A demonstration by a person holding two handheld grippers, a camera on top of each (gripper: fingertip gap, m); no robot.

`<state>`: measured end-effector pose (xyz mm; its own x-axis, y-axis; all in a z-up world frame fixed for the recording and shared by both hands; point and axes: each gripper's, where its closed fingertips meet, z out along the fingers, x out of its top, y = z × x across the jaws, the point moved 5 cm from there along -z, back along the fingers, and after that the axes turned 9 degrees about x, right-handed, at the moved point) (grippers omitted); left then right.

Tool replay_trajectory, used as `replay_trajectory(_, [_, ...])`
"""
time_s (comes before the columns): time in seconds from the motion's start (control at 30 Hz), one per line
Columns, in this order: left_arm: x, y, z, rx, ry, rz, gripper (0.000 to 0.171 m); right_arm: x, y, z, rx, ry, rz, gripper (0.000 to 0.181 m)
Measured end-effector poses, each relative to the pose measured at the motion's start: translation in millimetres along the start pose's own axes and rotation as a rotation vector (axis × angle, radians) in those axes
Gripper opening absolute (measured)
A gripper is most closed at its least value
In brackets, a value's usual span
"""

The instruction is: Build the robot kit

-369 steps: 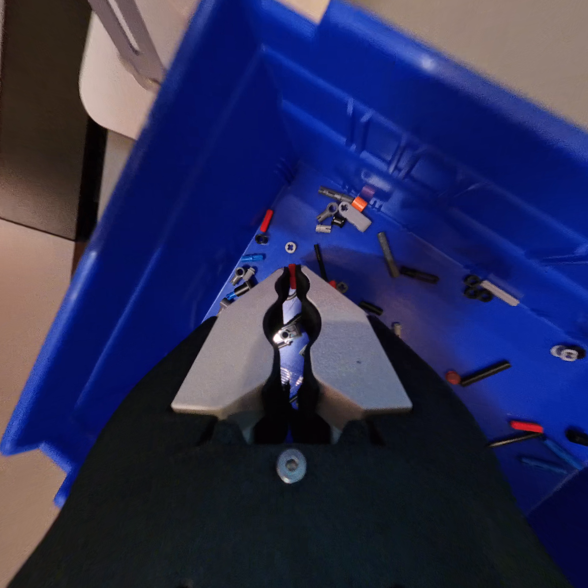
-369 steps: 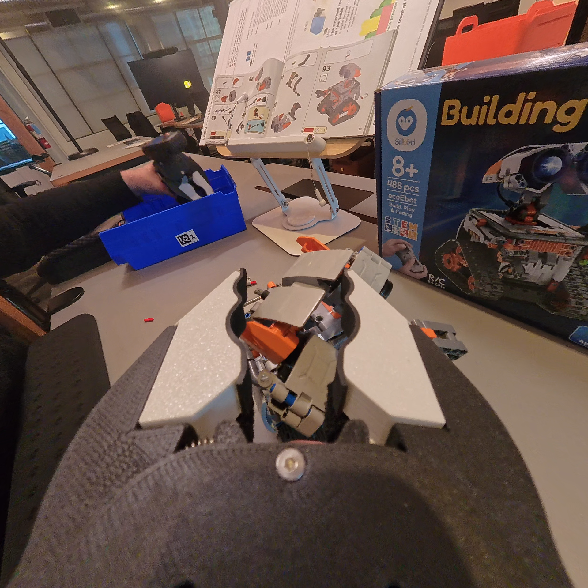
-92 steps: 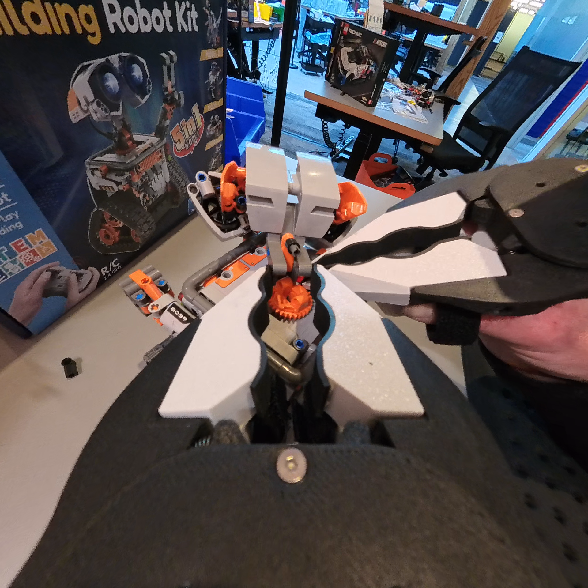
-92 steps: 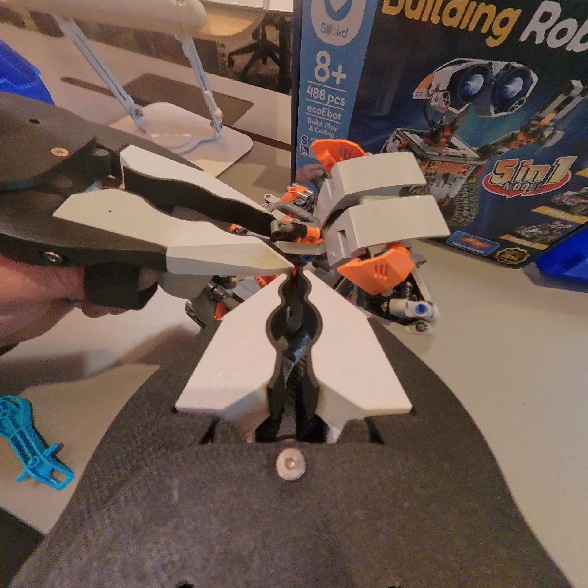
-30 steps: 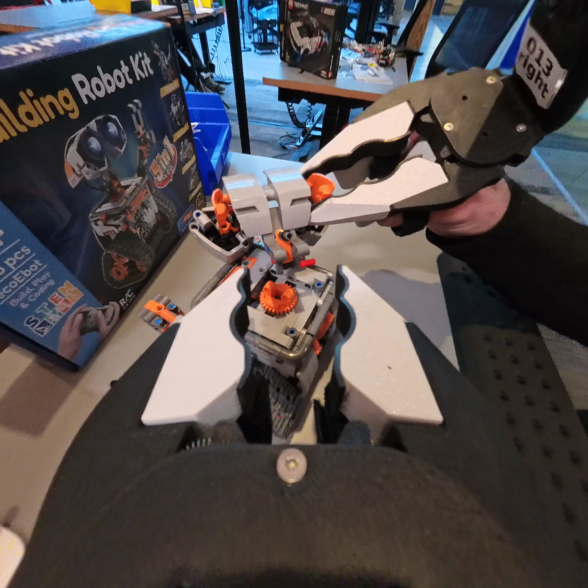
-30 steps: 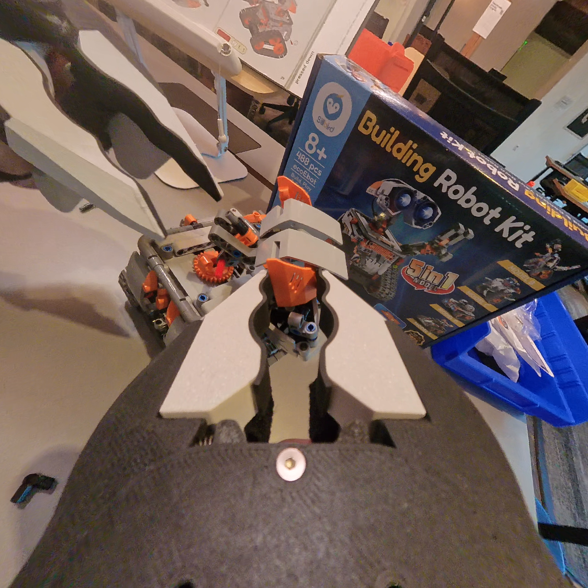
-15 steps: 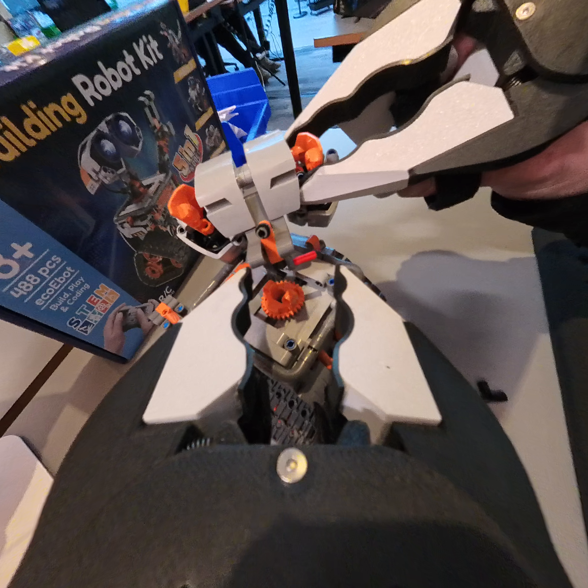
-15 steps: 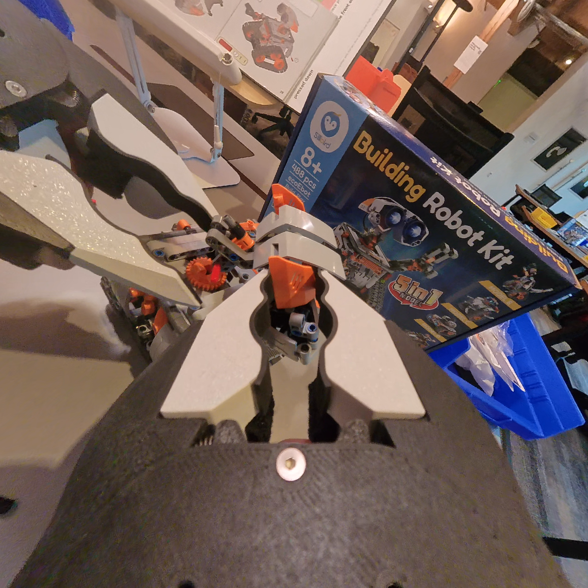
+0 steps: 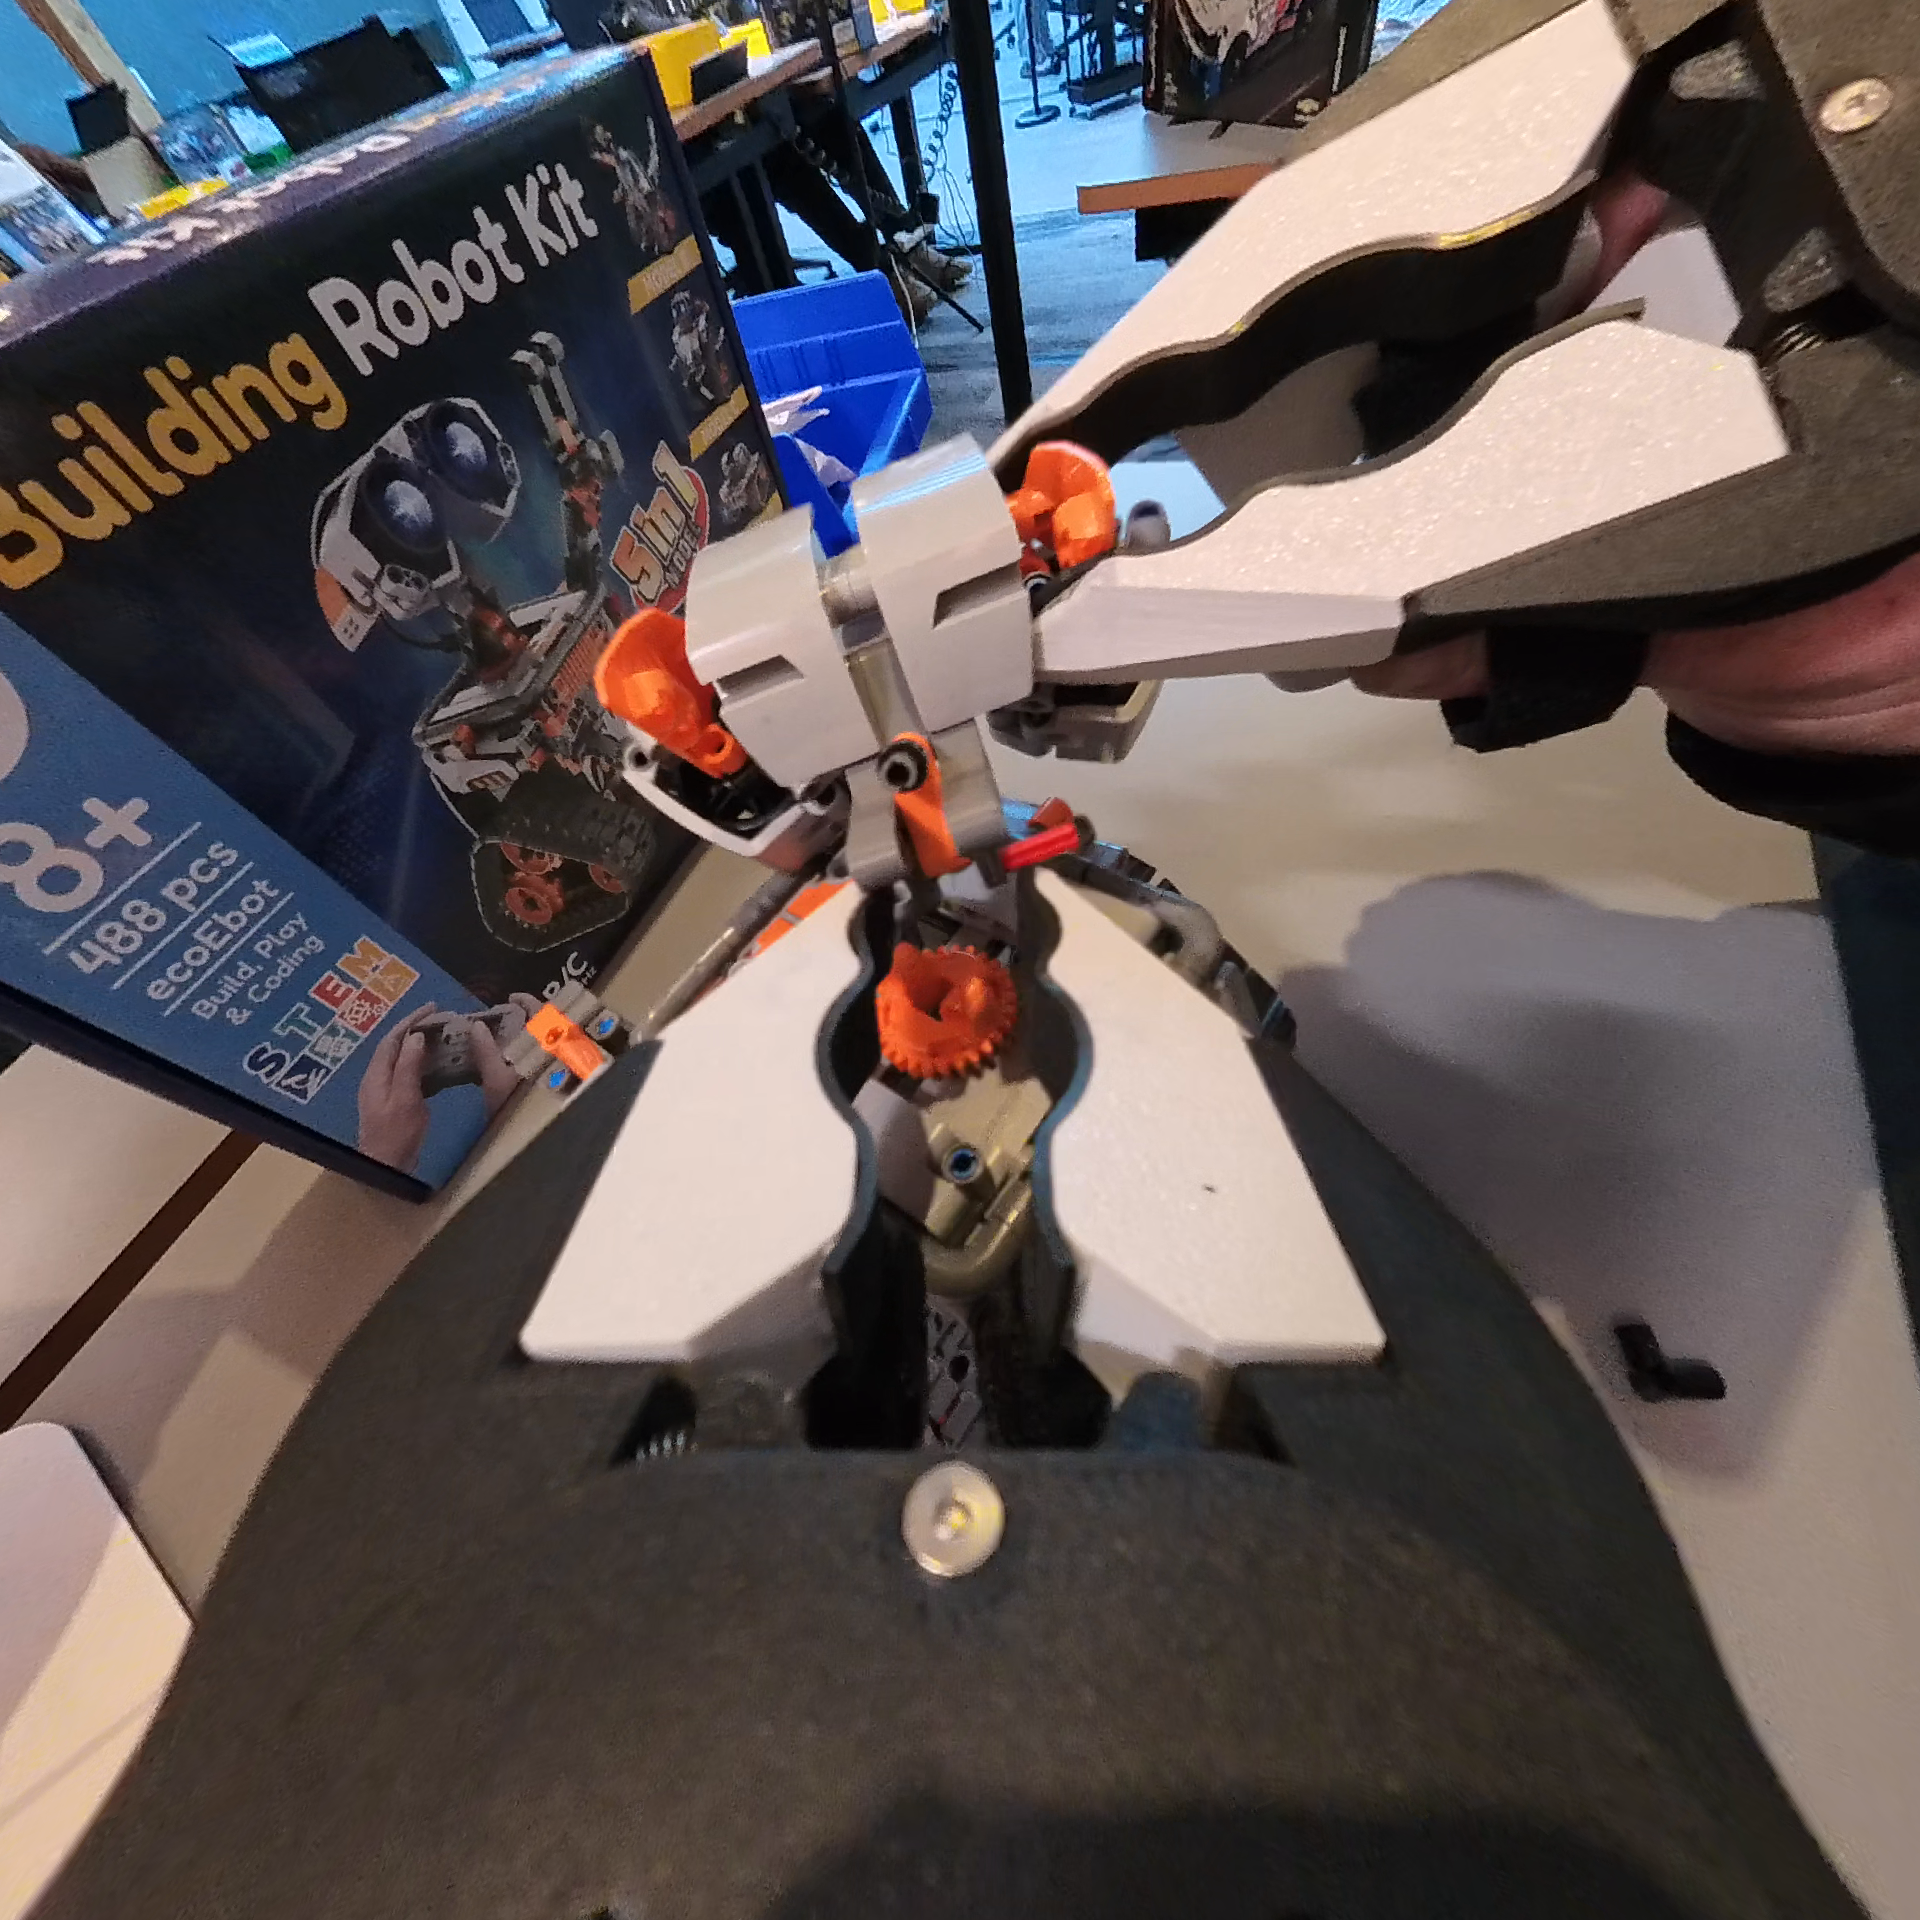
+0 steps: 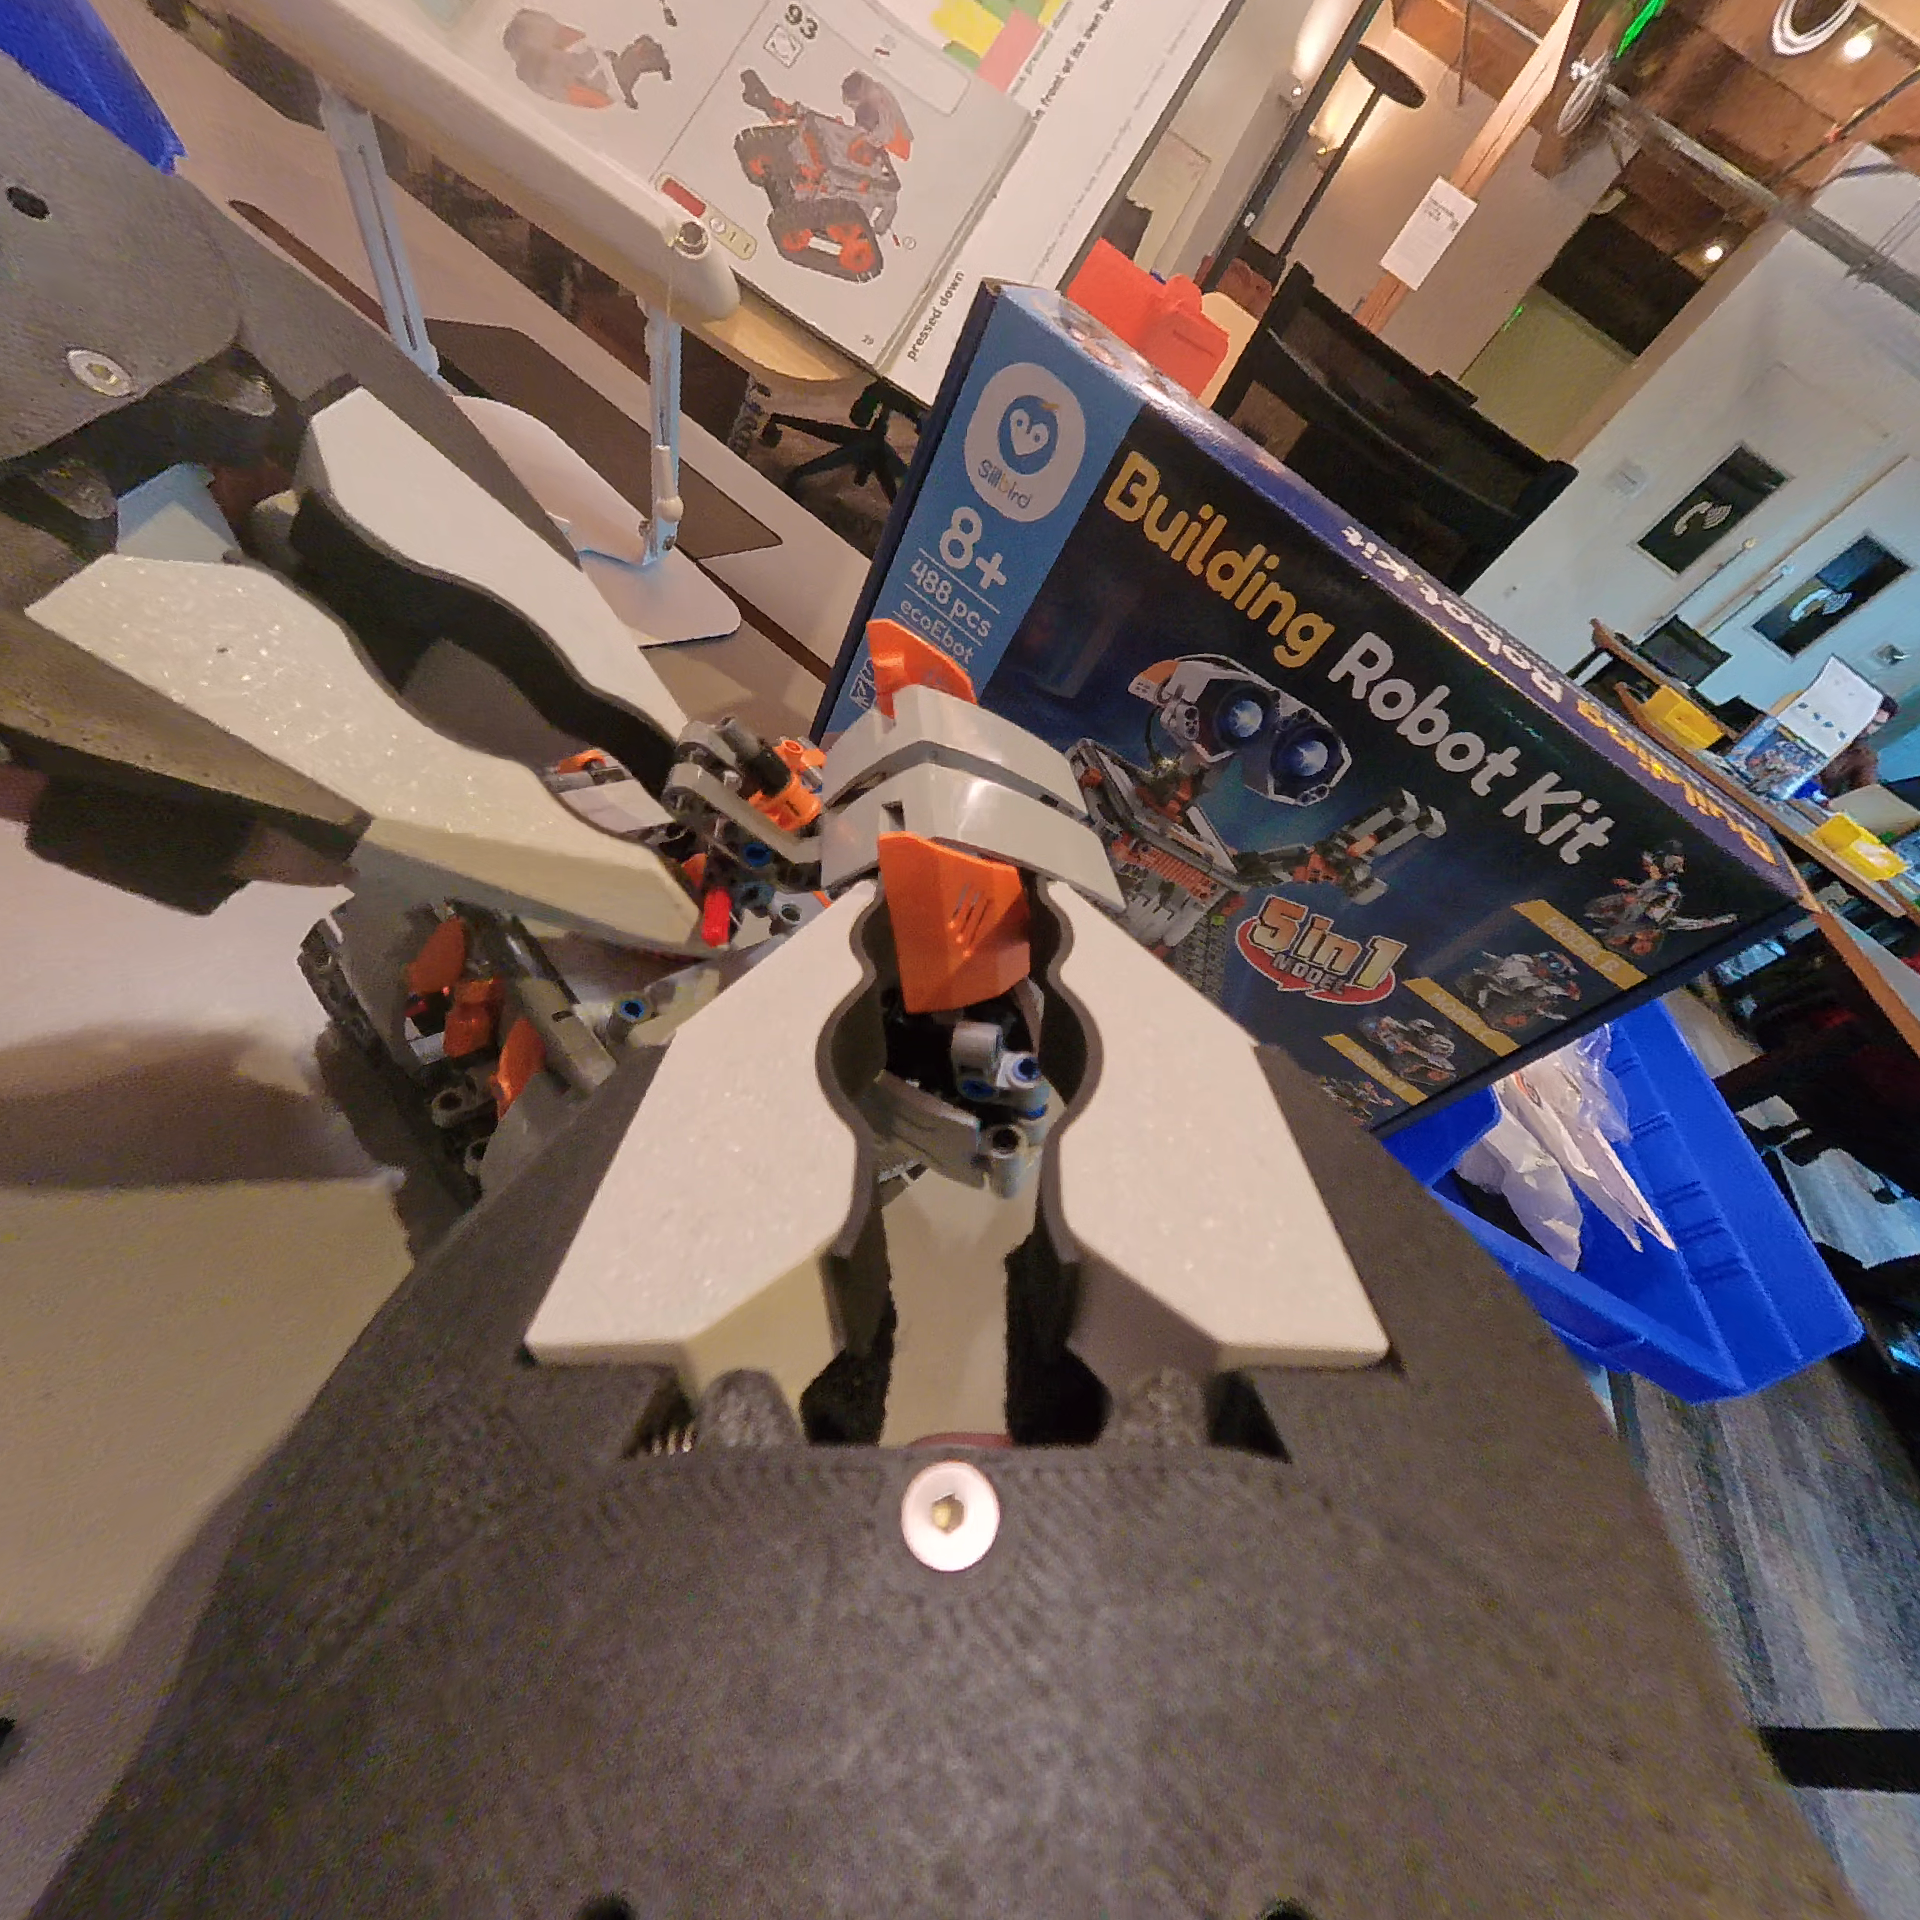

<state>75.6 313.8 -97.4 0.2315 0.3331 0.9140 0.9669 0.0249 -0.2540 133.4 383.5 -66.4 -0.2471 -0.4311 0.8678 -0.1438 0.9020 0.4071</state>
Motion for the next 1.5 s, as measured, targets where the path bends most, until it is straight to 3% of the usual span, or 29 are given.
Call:
replay_trajectory(0.17, [0,-1,0,-0.014,0.005,0.002,0.023,0,0,1,-0.001,0.001,0.001,0.024])
replay_trajectory(0.3, [-3,-1,-3,-0.053,-0.027,-0.014,0.051,2,3,1,0.004,-0.002,-0.02,0.024])
replay_trajectory(0.4, [-8,-6,-12,-0.055,-0.05,-0.016,0.06,8,6,-1,0.031,0.014,-0.062,0.024])
replay_trajectory(0.7, [-8,-9,-21,-0.023,-0.063,-0.006,0.056,17,3,19,0.196,0.022,-0.336,0.024])
replay_trajectory(0.9, [-16,-15,-25,0.055,-0.1,0.034,0.053,16,16,22,0.244,0.085,-0.315,0.024])
replay_trajectory(1.5, [-15,-17,-6,0.062,-0.123,0.062,0.06,-3,25,26,0.295,0.158,-0.254,0.024])
